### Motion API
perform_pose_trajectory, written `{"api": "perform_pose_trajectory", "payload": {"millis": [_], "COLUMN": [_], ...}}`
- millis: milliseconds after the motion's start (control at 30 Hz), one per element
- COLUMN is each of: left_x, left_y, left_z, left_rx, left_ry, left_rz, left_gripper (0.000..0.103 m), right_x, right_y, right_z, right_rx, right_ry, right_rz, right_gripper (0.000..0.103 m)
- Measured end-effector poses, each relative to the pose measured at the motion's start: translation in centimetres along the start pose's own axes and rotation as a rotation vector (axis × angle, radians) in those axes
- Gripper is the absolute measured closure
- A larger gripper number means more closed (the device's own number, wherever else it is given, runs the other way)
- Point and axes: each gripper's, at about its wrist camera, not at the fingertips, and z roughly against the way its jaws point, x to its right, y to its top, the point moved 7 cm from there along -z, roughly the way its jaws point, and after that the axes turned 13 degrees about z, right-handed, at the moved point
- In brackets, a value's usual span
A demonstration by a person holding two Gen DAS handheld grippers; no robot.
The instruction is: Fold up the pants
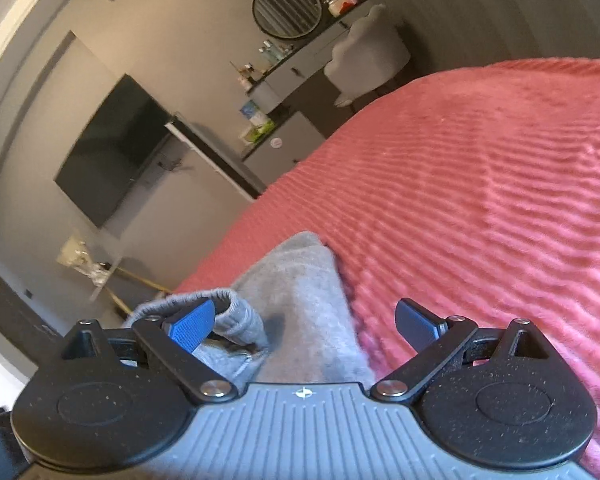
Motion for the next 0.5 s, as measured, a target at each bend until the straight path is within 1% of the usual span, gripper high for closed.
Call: {"api": "perform_pose_trajectory", "payload": {"millis": [33,67,100,133,167,200,233,267,300,333,367,400,467,500], "left_x": [-1.5,-3.3,-4.9,-6.5,-8.2,-10.2,-11.8,-13.0,-14.2,-14.9,-15.2,-15.4,-15.1,-15.0], "left_y": [0.5,0.5,0.4,0.1,-0.4,-0.9,-1.3,-1.1,-1.1,-0.5,-0.2,0.1,0.3,0.5], "left_z": [1.7,3.3,4.5,5.3,6.0,6.3,6.4,6.3,6.7,7.3,7.8,8.1,7.7,7.1], "left_rx": [0.025,0.043,0.065,0.090,0.107,0.113,0.117,0.127,0.160,0.195,0.236,0.257,0.266,0.253], "left_ry": [-0.020,-0.024,-0.017,-0.007,0.004,0.026,0.044,0.039,0.013,-0.001,-0.009,0.002,0.021,0.024], "left_rz": [0.081,0.161,0.241,0.319,0.397,0.480,0.564,0.658,0.753,0.794,0.796,0.774,0.741,0.738], "left_gripper": [0.020,0.017,0.013,0.012,0.012,0.013,0.014,0.014,0.014,0.014,0.014,0.014,0.013,0.013], "right_x": [-0.3,-0.9,-2.1,-3.3,-5.0,-6.9,-8.4,-9.6,-10.8,-11.5,-11.9,-12.3,-12.5,-12.5], "right_y": [0.0,0.1,0.0,0.1,0.2,0.2,0.1,-0.1,-0.6,-1.1,-1.8,-2.4,-3.7,-4.1], "right_z": [-0.3,-0.5,-0.8,-1.1,-1.5,-2.0,-2.5,-3.1,-4.2,-5.1,-6.1,-6.8,-7.7,-8.1], "right_rx": [-0.007,-0.013,-0.021,-0.029,-0.029,-0.020,-0.012,-0.011,-0.030,-0.055,-0.084,-0.101,-0.113,-0.115], "right_ry": [0.014,0.029,0.048,0.057,0.060,0.054,0.052,0.059,0.073,0.078,0.066,0.056,0.047,0.030], "right_rz": [0.008,0.035,0.091,0.162,0.262,0.403,0.507,0.595,0.682,0.740,0.798,0.843,0.918,0.955], "right_gripper": [0.006,0.006,0.006,0.006,0.006,0.006,0.006,0.006,0.006,0.006,0.006,0.006,0.006,0.006]}}
